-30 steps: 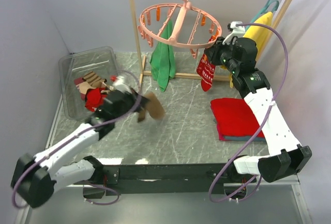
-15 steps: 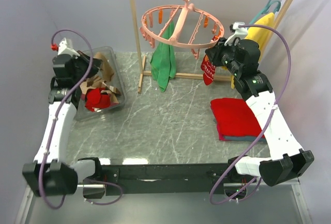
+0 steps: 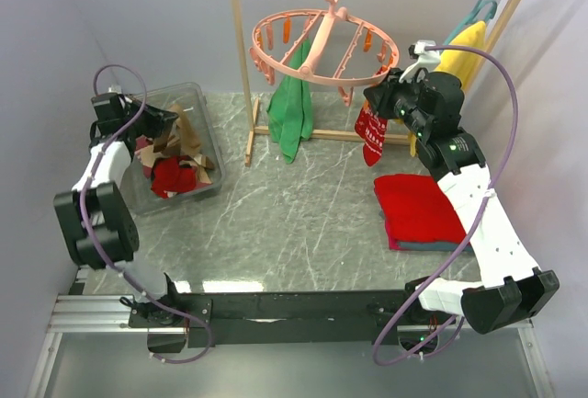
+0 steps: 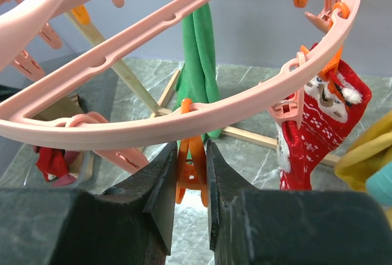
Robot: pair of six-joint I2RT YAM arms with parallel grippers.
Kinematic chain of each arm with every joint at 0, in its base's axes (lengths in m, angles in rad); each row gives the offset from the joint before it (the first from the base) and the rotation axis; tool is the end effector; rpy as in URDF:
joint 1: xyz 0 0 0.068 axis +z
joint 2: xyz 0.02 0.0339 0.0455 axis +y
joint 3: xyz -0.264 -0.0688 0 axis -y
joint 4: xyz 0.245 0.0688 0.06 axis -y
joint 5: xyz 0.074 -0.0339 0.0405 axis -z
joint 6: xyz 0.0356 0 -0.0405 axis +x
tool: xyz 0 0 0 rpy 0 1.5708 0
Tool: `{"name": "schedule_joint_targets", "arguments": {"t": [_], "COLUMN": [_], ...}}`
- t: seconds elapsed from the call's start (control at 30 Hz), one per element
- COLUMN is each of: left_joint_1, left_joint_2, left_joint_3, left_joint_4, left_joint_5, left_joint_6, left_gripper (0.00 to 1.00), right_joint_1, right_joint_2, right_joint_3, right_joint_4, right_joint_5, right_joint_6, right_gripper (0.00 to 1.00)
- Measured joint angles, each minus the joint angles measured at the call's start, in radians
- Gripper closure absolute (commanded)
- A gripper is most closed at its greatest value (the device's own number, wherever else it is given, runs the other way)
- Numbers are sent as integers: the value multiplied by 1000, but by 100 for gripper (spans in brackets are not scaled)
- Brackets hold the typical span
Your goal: Remove the socks clipped to the hanger
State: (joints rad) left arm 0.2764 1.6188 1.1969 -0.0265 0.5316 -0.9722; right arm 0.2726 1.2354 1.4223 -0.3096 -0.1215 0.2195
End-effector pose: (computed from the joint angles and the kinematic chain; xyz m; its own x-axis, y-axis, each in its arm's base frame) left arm 0.3658 0.0850 0.2862 -0.4037 -0.8547 -0.3262 -0.2295 0.4398 -0.8683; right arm 0.2600 0.0772 0.4539 -0.1985 0.1689 -0.9654 -0.3482 0.9086 0.2306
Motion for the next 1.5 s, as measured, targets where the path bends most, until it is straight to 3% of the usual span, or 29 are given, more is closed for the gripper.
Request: {"name": "schedule_joint_targets", "arguments": {"t": [0.07,0.2,0.27,0.37,0.57,0.8,1.0,1.2,1.4,1.5], "left_joint_1": [9,24,29,33,30,-49,-379,-806,-1106,-1192], "left_joint_2": [61,145,165,161,47,-264,-431,-510,-531,-478], "left_joint_3": [28,35,35,34,46,68,9,-235,-454,-491], "left_joint_4": [1,-11,-26,-57,-146,-158,-90,14,188,303], "left_joint_5": [3,14,18,10,-54,-187,-292,-473,-653,-710], "left_joint_6": [-2,8,14,25,71,124,140,127,121,130], "left_gripper": [84,42,29,18,12,17,21,24,27,32], "right_joint_1": [0,0,0,0,1,3,12,23,29,33], "right_joint_2": [-4,-5,-6,-8,-10,-10,-10,-10,-10,-10], "right_joint_3": [-7,-9,-9,-9,-9,-9,-9,-9,-9,-9], "right_joint_4": [4,6,6,6,3,2,2,-4,-5,-6], "right_joint_5": [-2,-3,-4,-4,-5,-9,-19,-18,-15,-10], "right_joint_6": [0,1,2,4,8,16,23,23,22,22], "right_gripper": [100,100,100,100,100,100,100,100,100,100]}}
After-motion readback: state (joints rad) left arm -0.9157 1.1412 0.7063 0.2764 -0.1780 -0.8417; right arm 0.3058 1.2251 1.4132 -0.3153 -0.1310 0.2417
